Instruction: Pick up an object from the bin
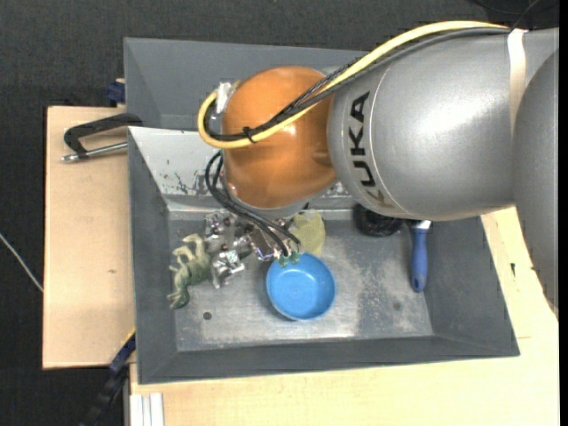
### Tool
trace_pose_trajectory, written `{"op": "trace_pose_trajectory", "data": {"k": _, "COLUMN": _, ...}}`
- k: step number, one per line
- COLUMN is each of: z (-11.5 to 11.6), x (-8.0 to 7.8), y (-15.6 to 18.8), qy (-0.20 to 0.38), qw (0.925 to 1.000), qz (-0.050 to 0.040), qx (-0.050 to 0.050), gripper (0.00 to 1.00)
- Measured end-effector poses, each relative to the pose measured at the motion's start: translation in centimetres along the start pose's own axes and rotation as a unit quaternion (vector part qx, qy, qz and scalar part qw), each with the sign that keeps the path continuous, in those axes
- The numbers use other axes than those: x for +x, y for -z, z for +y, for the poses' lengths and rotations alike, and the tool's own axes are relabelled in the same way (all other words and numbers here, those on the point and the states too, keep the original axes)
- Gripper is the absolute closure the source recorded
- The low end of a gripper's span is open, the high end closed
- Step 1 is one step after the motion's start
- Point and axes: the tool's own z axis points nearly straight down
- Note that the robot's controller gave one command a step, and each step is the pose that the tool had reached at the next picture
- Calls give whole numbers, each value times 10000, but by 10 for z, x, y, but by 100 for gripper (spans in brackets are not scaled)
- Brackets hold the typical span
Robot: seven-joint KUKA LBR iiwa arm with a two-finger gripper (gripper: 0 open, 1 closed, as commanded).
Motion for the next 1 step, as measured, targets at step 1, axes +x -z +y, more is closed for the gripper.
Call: {"op": "trace_pose_trajectory", "data": {"k": 1, "z": -38, "x": -8, "y": 24, "qy": -269, "qw": 9996, "qz": 25, "qx": 14, "gripper": 100}}
